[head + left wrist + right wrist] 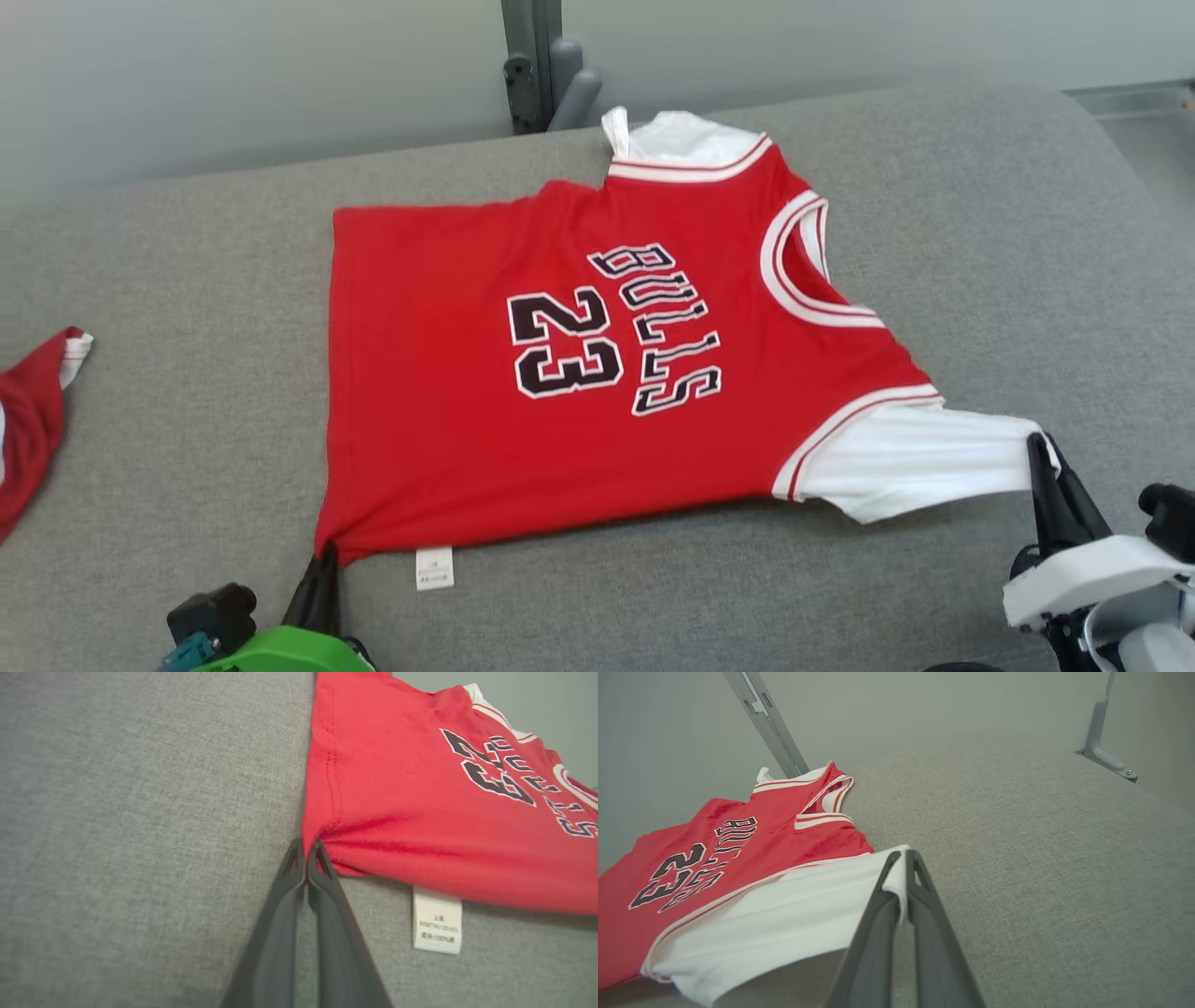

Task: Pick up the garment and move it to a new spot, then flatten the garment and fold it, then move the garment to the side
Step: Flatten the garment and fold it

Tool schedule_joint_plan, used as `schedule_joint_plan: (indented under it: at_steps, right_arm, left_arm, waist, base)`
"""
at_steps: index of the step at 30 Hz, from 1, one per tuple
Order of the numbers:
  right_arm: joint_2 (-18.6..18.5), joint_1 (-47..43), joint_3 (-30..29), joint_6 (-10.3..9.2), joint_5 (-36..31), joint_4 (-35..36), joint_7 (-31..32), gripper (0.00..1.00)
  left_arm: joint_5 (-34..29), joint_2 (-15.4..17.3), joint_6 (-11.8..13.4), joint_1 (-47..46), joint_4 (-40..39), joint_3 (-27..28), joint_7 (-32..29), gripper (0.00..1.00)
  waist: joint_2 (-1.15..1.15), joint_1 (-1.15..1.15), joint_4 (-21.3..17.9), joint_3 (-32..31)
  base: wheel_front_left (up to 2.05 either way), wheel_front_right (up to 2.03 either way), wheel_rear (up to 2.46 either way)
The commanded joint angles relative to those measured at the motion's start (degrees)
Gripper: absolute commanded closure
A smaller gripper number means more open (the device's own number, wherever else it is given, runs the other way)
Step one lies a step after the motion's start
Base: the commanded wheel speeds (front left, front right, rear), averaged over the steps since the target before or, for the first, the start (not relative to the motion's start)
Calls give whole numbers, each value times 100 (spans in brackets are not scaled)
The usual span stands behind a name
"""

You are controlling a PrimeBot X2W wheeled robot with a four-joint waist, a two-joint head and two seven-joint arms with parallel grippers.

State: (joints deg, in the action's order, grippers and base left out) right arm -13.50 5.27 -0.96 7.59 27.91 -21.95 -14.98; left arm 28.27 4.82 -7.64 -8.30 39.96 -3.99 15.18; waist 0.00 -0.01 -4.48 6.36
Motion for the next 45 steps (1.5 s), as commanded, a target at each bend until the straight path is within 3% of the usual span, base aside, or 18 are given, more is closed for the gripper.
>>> schedule_joint_plan:
  at_steps: [1, 10, 19, 31, 45]
  right_arm:
    - [-49, -113, -65, -18, -19, 12, -29, 100]
    - [-83, -798, -45, -21, -113, 69, -29, 100]
    - [-23, -923, -190, -20, -110, 250, -29, 100]
    - [185, 4, -161, -14, -100, 175, -28, 100]
    - [314, 1506, -227, -15, -208, -785, -25, 100]
  left_arm:
    - [40, 71, 32, 133, 0, 62, -7, 100]
    - [116, 107, 31, 734, -145, 216, -4, 100]
    - [264, -47, 30, 947, -500, 180, -3, 100]
    - [201, -60, 26, 170, -1015, -113, -4, 100]
    - [179, -123, 26, -854, -631, -60, -4, 100]
  waist:
    - [0, 1, 64, -562]
    - [0, 1, 117, -910]
    - [0, 1, 215, -822]
    - [0, 1, 321, -369]
    - [0, 1, 348, 229]
  base:
    - [0, 0, 0]
    - [0, 0, 0]
    - [0, 0, 0]
    - [0, 0, 0]
    - [0, 0, 0]
